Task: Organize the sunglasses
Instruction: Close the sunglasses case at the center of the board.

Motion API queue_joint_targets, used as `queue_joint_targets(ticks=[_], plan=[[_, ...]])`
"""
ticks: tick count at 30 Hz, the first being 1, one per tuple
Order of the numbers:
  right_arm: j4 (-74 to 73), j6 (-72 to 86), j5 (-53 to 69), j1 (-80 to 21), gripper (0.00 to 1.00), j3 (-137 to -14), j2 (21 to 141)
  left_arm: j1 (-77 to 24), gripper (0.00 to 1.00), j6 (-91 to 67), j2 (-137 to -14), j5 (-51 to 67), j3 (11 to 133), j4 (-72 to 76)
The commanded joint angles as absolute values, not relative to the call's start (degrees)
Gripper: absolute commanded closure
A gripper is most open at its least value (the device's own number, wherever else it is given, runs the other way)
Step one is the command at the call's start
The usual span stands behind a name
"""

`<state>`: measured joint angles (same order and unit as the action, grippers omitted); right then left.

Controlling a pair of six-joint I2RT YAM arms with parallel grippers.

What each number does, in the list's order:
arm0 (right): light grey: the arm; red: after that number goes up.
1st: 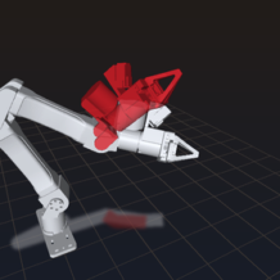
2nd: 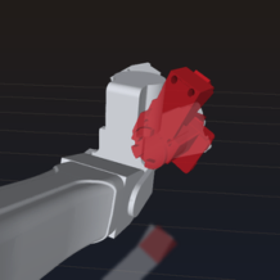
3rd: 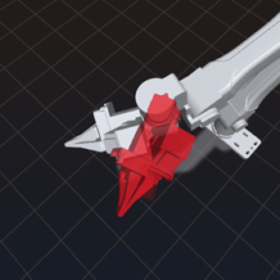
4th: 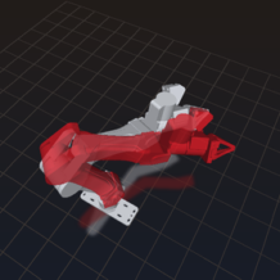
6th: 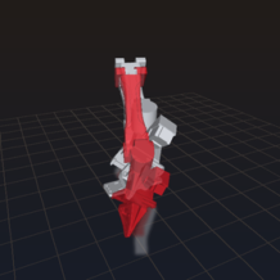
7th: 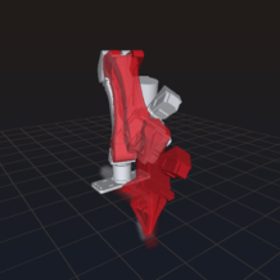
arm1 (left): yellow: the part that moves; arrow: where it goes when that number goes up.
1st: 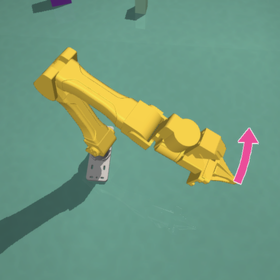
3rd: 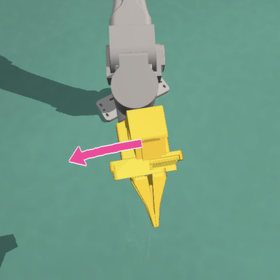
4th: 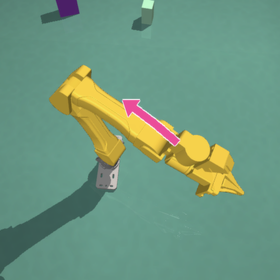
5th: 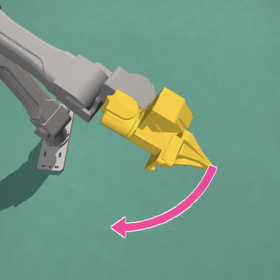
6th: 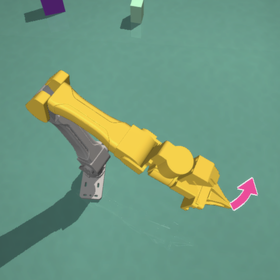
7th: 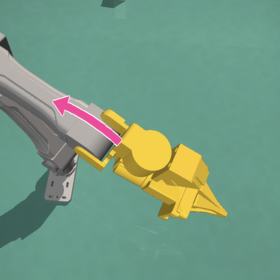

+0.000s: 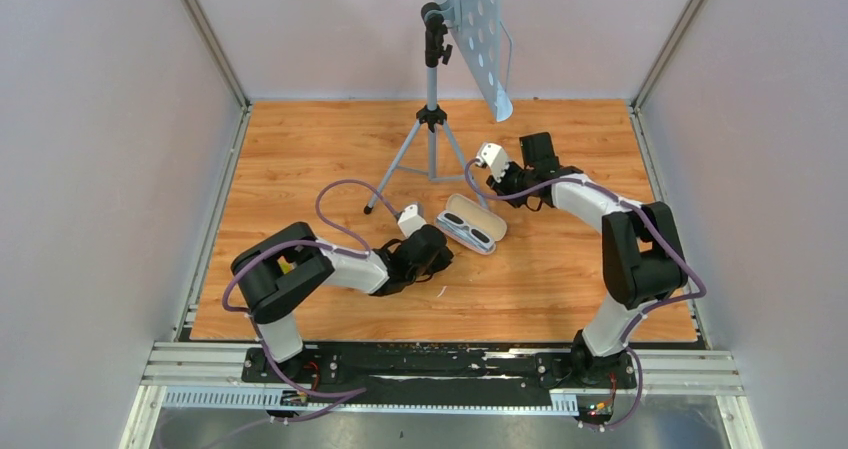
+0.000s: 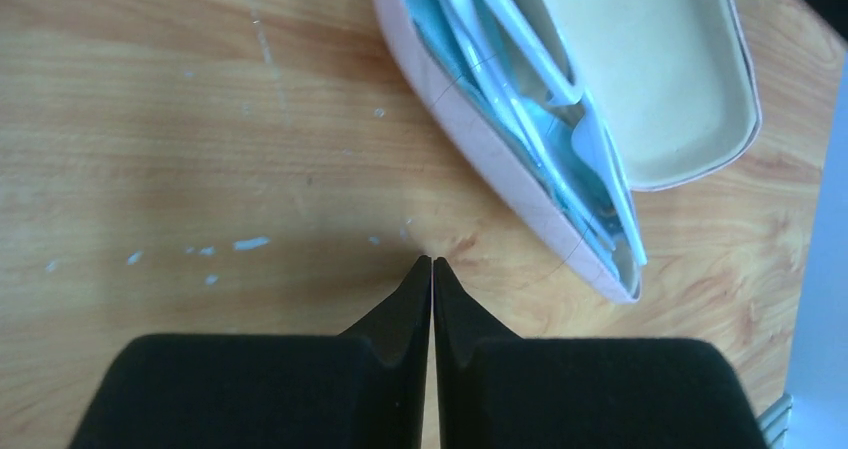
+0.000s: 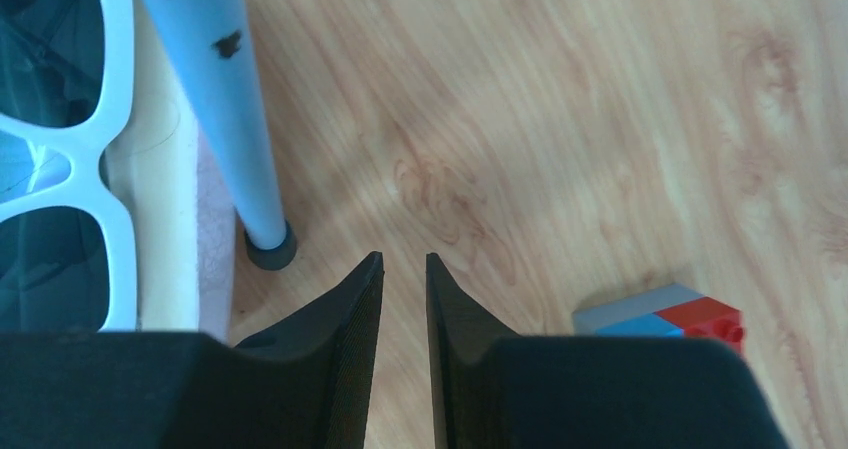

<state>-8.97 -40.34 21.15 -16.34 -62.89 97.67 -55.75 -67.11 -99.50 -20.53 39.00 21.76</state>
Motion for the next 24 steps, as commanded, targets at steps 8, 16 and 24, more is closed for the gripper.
queue_joint_targets(ticks=[8, 16, 24], plan=[[-8.79, -37.37, 29.52, -17.59, 0.74, -54.26, 91.48, -56.25, 0.96, -66.38, -106.05, -23.97, 44.55, 24.96], [-7.60, -40.09, 19.48, -34.17, 0.74, -45.89, 84.77, -56.25, 0.98, -63.49, -106.93, -24.17, 43.91, 33.91], [-5.98, -37.58, 8.54, -39.43, 0.74, -46.65, 87.24, -56.25, 1.00, -65.20, -105.73, -23.58, 39.68, 40.25]])
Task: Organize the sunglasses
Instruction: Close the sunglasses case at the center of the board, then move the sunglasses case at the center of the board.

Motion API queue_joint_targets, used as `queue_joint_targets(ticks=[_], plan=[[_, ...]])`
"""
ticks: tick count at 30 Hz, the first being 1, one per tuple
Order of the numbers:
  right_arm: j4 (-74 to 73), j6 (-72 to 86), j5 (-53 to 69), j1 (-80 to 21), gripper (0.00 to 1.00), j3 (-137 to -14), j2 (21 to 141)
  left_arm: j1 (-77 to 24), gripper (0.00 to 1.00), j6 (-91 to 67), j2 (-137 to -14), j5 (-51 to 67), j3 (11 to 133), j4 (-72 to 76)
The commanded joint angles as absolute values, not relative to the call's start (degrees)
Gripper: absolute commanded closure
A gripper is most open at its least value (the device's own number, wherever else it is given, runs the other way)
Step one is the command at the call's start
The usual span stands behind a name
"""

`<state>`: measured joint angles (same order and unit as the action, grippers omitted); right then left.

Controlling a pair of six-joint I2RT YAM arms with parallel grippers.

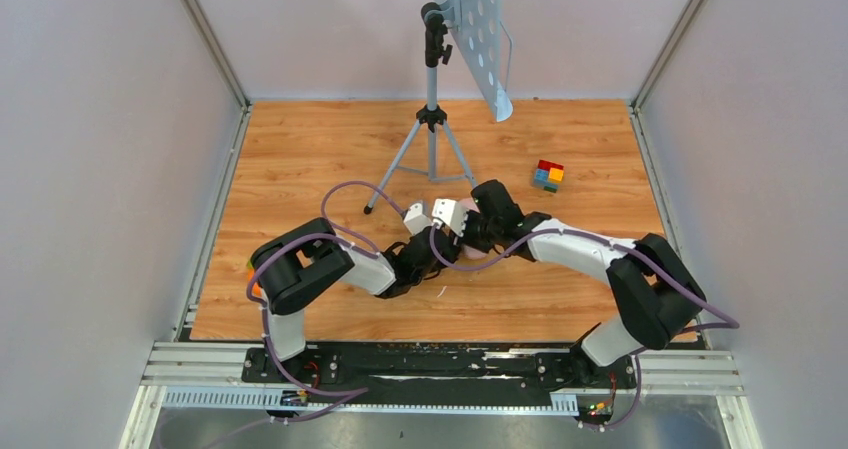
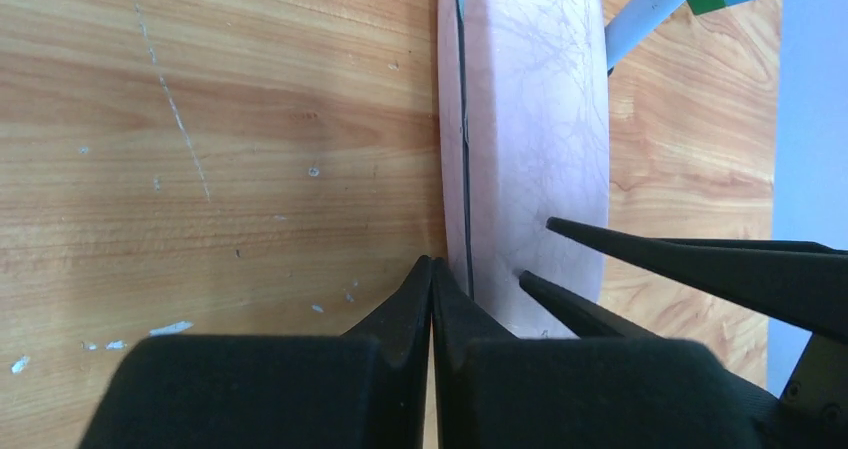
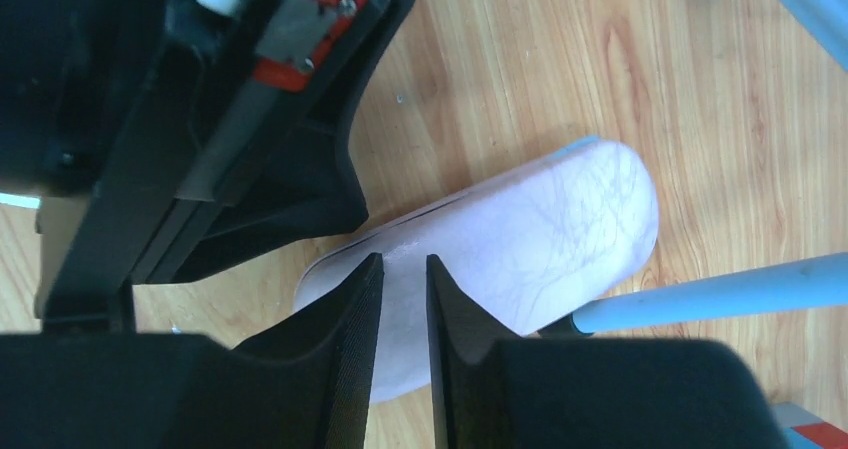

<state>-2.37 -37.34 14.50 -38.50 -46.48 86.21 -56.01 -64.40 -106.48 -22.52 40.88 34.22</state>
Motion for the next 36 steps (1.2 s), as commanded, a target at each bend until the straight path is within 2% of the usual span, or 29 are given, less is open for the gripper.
queue_joint_targets(ticks=[1, 9, 11, 14, 16, 19, 23, 31, 36], plan=[[-7.34, -37.15, 9.30, -38.41, 0.74, -47.41, 85.79, -56.32, 1.00, -65.29, -104.87, -23.29, 38.91, 39.56], [-19.55, -33.47, 13.52, -33.55, 0.71, -50.89, 71.62, -58.17, 0.97, -64.76, -91.07, -21.90, 33.69, 25.61], [-20.87, -31.97, 13.06, -33.50, 0.57, -50.52, 70.20, -58.92, 0.92, -63.05, -87.40, -22.32, 32.75, 22.66], [-21.52, -30.82, 12.33, -33.49, 0.30, -49.76, 70.49, -60.39, 0.78, -60.54, -81.98, -24.27, 31.60, 17.13], [-21.53, -29.75, 11.75, -33.29, 0.22, -50.13, 72.35, -61.32, 0.68, -59.54, -77.89, -25.73, 30.68, 13.49], [-22.19, -27.23, 13.28, -32.19, 0.20, -52.58, 77.64, -61.95, 0.59, -59.48, -71.44, -27.30, 29.12, 7.05], [-23.36, -23.22, 15.68, -30.62, 0.19, -57.13, 85.62, -62.15, 0.52, -58.58, -61.83, -27.76, 26.09, 2.22], [-23.55, -22.20, 14.92, -29.95, 0.18, -61.56, 94.84, -62.25, 0.50, -57.81, -45.22, -30.44, 22.19, -9.24], [-24.28, -22.85, 16.20, -29.92, 0.19, -62.17, 97.39, -62.23, 0.50, -58.63, -39.72, -32.53, 20.11, -11.69]])
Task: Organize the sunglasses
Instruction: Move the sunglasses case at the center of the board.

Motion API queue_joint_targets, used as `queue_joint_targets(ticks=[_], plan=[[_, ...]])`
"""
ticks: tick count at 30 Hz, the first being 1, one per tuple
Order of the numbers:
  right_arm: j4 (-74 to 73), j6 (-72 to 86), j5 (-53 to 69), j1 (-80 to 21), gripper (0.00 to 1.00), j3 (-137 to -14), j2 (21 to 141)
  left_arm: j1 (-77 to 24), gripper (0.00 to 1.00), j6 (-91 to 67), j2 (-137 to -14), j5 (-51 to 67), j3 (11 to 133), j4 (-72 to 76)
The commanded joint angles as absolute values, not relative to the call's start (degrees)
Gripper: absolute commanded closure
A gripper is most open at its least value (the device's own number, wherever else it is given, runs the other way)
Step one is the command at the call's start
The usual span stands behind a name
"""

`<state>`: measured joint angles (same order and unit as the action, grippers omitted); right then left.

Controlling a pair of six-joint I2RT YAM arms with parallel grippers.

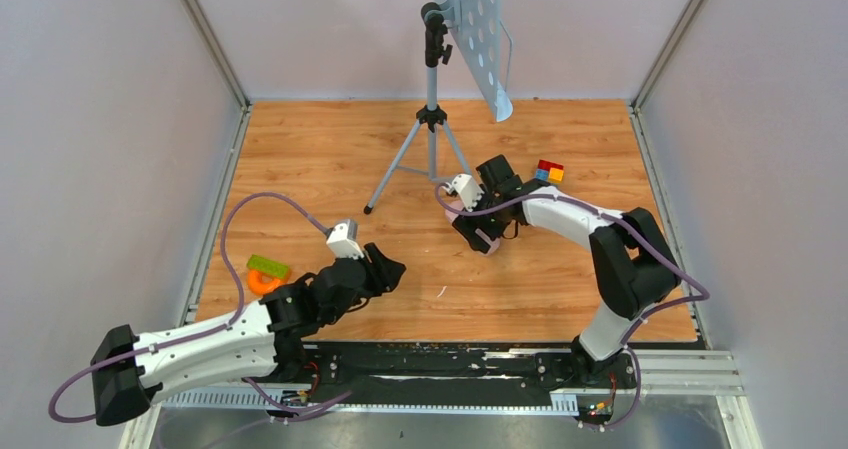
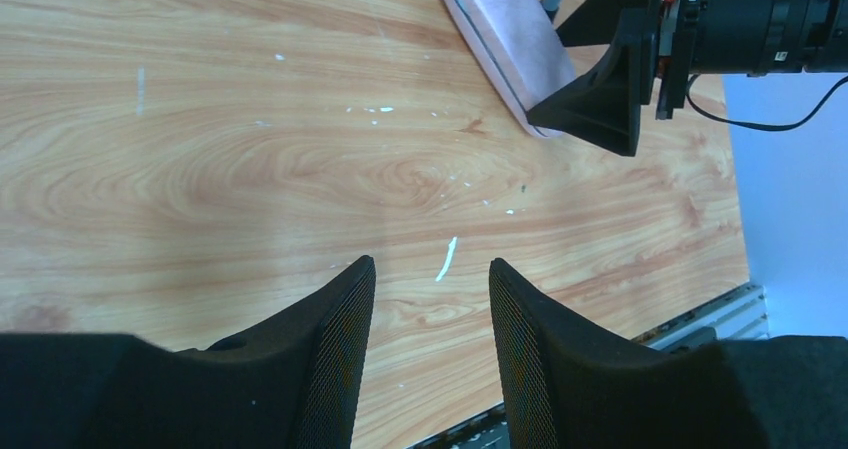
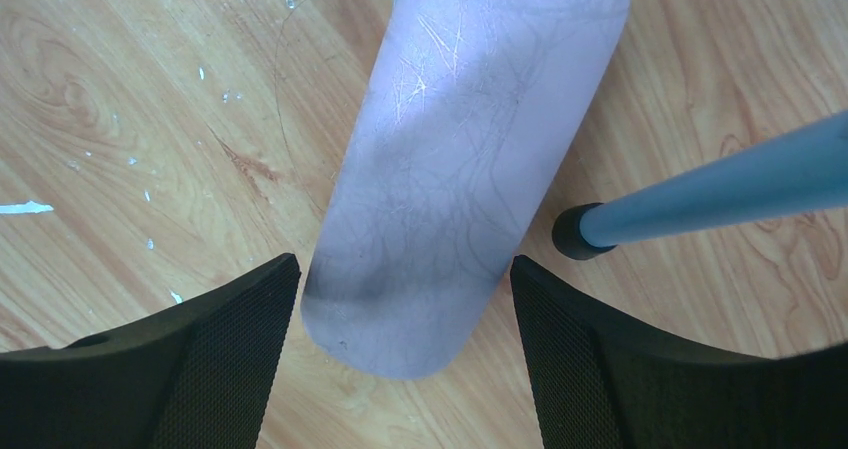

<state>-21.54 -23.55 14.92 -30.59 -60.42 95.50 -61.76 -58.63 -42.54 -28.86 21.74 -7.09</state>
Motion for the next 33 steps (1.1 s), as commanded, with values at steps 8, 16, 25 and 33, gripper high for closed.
queue_joint_targets(ticks=[8, 16, 25, 33], plan=[[-26.14, -24.31, 19.49, -30.03, 0.48, -61.98, 98.00, -62.24, 0.50, -57.43, -39.41, -32.88, 21.41, -12.91], [-31.98, -36.51, 24.64, -36.72, 0.59, -56.91, 89.19, -62.18, 0.50, -50.94, -35.63, -36.14, 25.92, -19.77], [-33.90, -45.76, 25.40, -42.72, 0.59, -52.46, 85.61, -62.17, 0.49, -48.94, -30.81, -36.70, 25.37, -23.10], [-33.73, -40.85, 25.06, -42.67, 0.25, -54.47, 86.13, -62.20, 0.41, -47.94, -35.19, -35.12, 27.94, -25.16]])
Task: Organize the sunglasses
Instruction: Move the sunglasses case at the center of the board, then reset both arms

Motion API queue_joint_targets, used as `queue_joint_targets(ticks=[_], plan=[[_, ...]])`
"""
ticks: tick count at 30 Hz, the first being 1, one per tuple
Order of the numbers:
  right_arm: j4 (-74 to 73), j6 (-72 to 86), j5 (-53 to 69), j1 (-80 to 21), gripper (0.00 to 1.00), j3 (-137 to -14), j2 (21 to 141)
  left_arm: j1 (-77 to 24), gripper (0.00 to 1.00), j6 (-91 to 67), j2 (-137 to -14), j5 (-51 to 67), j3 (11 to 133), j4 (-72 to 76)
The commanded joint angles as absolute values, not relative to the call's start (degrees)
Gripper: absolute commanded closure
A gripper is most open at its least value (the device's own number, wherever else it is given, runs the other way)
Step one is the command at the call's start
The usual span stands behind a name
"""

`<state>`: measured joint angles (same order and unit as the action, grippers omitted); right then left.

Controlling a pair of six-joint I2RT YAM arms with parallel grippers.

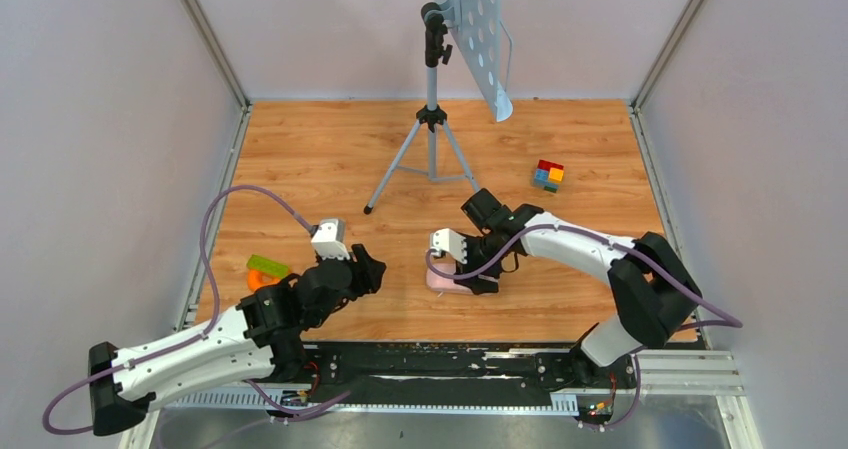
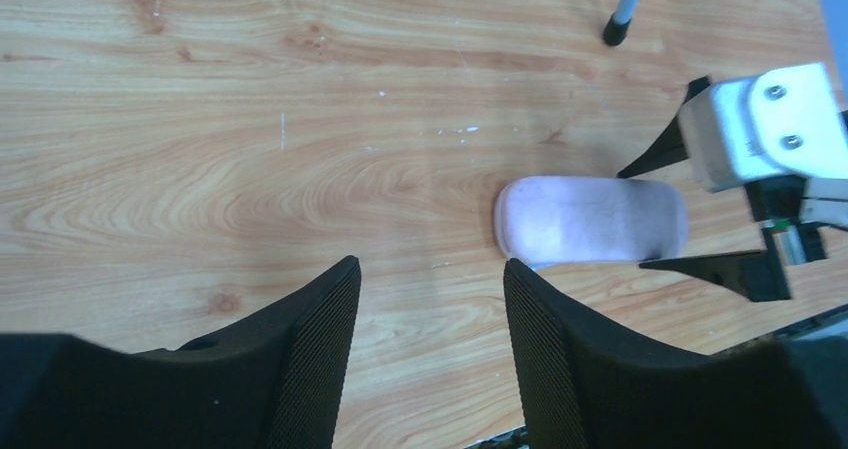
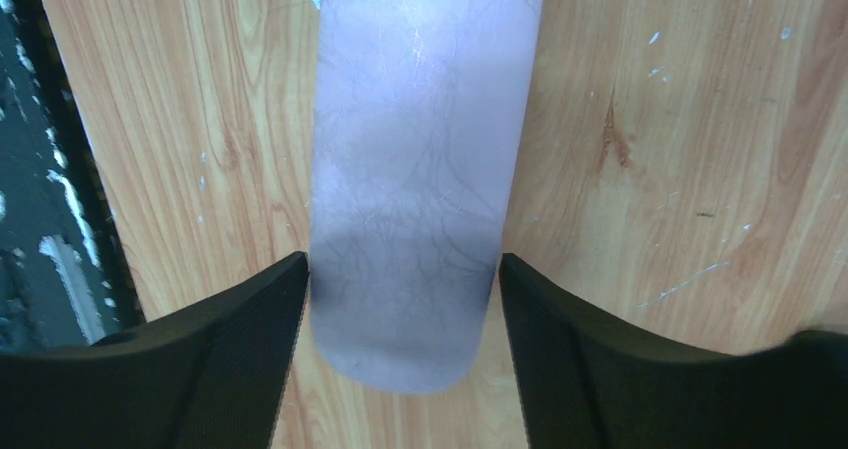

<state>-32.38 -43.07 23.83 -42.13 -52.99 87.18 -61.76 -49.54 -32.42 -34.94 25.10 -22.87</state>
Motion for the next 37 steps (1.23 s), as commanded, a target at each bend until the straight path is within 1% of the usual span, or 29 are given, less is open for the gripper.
queue_joint_targets(ticks=[1, 2, 5, 7, 9, 12, 13, 15, 18, 21, 22, 23, 28, 30, 33, 35, 37], plan=[[-33.88, -40.02, 25.20, -42.63, 0.14, -54.35, 84.36, -62.16, 0.39, -46.82, -36.23, -34.76, 29.04, -25.62], [-33.96, -39.35, 25.18, -42.53, 0.11, -54.07, 82.31, -62.21, 0.38, -45.69, -37.28, -34.60, 30.28, -26.46], [-34.41, -37.53, 24.47, -41.15, 0.08, -52.60, 75.59, -62.14, 0.32, -40.16, -40.58, -34.65, 34.72, -29.37], [-34.86, -36.06, 24.99, -38.18, 0.07, -51.52, 71.32, -62.22, 0.25, -37.07, -42.62, -36.61, 38.16, -32.60], [-34.93, -33.62, 27.16, -33.46, 0.07, -50.11, 66.86, -61.85, 0.18, -33.44, -44.34, -38.94, 40.46, -34.84], [-33.63, -27.92, 30.74, -24.08, 0.06, -48.96, 61.00, -58.15, 0.12, -27.01, -46.47, -38.24, 42.88, -35.87], [-32.06, -24.91, 30.72, -19.36, 0.01, -48.49, 59.18, -55.53, 0.10, -25.14, -46.90, -36.73, 43.30, -35.65], [-27.70, -16.36, 25.13, -13.81, 0.00, -47.12, 56.23, -49.23, 0.07, -21.65, -47.34, -31.03, 43.31, -33.80], [-25.41, -13.06, 24.84, -6.42, 0.00, -45.93, 53.99, -38.80, 0.06, -18.99, -48.24, -22.25, 41.96, -28.96], [-22.25, -10.07, 22.61, -1.84, 0.00, -43.40, 50.83, -32.43, 0.04, -19.43, -49.34, -13.77, 41.66, -25.87], [-21.29, -8.86, 22.49, 0.15, 0.00, -42.92, 49.13, -31.83, 0.01, -19.51, -49.49, -12.93, 41.77, -25.64], [-20.86, -7.39, 22.56, 2.03, 0.00, -42.82, 48.13, -31.72, 0.00, -19.28, -49.65, -12.87, 42.33, -25.95], [-19.85, -6.47, 24.03, 5.43, 0.00, -41.80, 45.86, -31.72, 0.00, -13.99, -50.83, -14.62, 46.94, -29.69], [-19.45, -6.35, 24.25, 5.70, 0.00, -41.75, 45.92, -31.68, 0.00, -13.54, -50.69, -15.03, 45.38, -28.45], [-18.80, -6.62, 24.26, 5.76, 0.01, -41.31, 46.36, -31.73, 0.00, -13.59, -49.25, -12.54, 39.55, -23.17], [-18.46, -6.71, 24.89, 5.79, 0.03, -40.80, 47.40, -31.72, 0.00, -13.37, -48.73, -13.45, 40.37, -23.84], [-18.41, -6.67, 25.83, 5.87, 0.03, -41.24, 48.16, -31.73, 0.00, -12.99, -47.94, -14.40, 39.67, -22.79]])
